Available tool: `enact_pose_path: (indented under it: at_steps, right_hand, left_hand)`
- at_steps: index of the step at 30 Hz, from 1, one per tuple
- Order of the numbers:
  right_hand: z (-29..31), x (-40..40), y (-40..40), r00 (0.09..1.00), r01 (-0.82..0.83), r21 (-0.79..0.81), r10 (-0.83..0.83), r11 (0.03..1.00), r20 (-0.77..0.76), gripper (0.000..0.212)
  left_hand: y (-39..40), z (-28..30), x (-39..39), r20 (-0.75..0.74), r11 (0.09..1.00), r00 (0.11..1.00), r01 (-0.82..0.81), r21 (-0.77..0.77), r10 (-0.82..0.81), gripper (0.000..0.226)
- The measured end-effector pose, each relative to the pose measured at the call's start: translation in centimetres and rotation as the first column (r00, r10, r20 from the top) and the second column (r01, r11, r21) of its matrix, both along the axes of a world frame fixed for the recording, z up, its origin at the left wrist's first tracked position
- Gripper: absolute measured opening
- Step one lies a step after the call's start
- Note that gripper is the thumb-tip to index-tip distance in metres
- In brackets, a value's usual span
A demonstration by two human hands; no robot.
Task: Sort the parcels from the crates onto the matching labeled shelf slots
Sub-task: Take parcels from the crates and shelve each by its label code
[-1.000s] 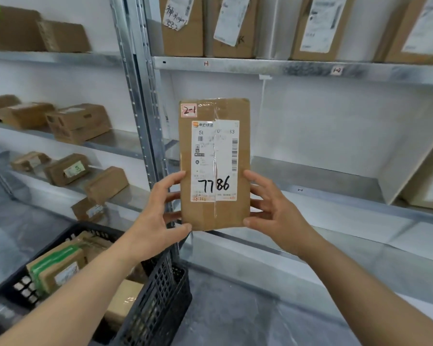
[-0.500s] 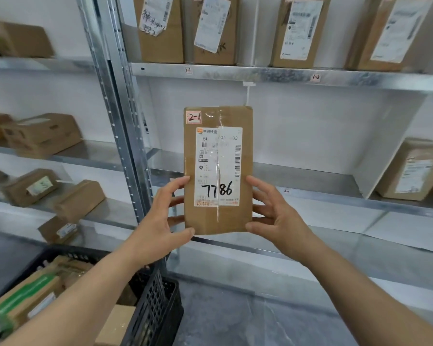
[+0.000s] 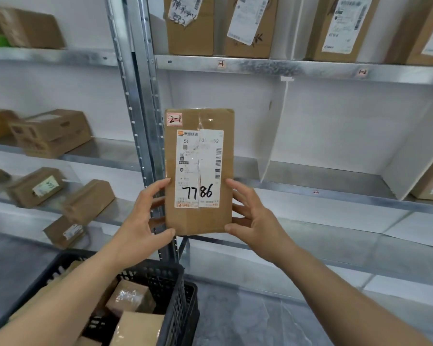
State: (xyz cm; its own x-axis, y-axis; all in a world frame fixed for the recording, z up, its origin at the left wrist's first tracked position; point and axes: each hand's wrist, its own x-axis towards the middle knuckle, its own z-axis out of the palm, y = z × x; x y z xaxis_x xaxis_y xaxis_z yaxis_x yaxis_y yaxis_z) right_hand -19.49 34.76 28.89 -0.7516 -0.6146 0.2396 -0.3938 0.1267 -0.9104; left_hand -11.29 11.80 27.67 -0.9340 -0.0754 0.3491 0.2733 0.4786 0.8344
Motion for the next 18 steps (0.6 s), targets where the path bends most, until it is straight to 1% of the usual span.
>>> enact_pose_path:
  at_steps: [5,10,14,18]
  right_hand:
    - [-2.0,0.3,-4.7,0.999,0.015,0.039,-0.013,0.999,-0.042,0.081]
    - [-3.1,-1.6,-7.6,0.999,0.010,0.087,-0.005,0.996,-0.054,0.080]
    - [-3.9,-4.8,-8.9,0.997,-0.012,0.119,0.021,0.993,-0.072,0.080]
    - [-5.1,-9.5,-9.6,0.994,0.004,0.140,0.011,0.990,-0.110,0.081]
  left_hand:
    - [-3.8,-1.6,0.7,-0.016,0.999,0.999,-0.037,-0.004,0.037,0.100]
    - [-6.2,-2.6,-0.5,0.004,0.997,0.998,-0.063,-0.041,0.064,0.103]
    - [-7.8,-4.0,-3.3,0.009,0.997,0.997,-0.075,-0.025,0.075,0.100]
    - [-8.5,-5.4,-8.1,0.000,0.997,0.997,-0.077,-0.013,0.077,0.098]
